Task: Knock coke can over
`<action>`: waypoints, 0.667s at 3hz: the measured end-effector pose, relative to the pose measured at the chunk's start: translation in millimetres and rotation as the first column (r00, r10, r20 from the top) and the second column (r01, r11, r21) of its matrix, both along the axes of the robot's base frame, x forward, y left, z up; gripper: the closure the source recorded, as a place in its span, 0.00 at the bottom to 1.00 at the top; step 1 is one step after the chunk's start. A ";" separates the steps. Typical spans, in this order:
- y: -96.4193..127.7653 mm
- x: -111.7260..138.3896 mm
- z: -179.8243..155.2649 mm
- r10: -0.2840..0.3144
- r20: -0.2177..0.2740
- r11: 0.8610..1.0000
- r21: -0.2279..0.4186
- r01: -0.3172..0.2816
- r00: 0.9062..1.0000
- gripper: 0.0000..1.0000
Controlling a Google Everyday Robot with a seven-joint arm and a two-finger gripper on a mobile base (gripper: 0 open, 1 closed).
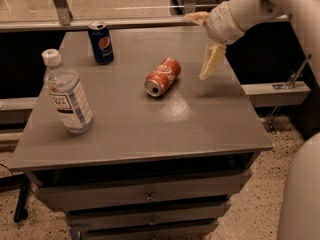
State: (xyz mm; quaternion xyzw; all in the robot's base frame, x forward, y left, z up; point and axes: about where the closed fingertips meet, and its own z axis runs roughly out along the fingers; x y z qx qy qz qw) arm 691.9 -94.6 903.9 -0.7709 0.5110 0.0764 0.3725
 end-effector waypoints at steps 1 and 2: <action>-20.0 -1.8 35.3 -0.178 -0.082 0.960 0.203 0.192 0.981 0.00; -31.2 5.2 45.7 -0.276 -0.143 0.909 0.281 0.306 0.950 0.00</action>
Offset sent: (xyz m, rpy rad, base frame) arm -0.0011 -0.0178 0.0314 0.1871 0.0560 -0.1662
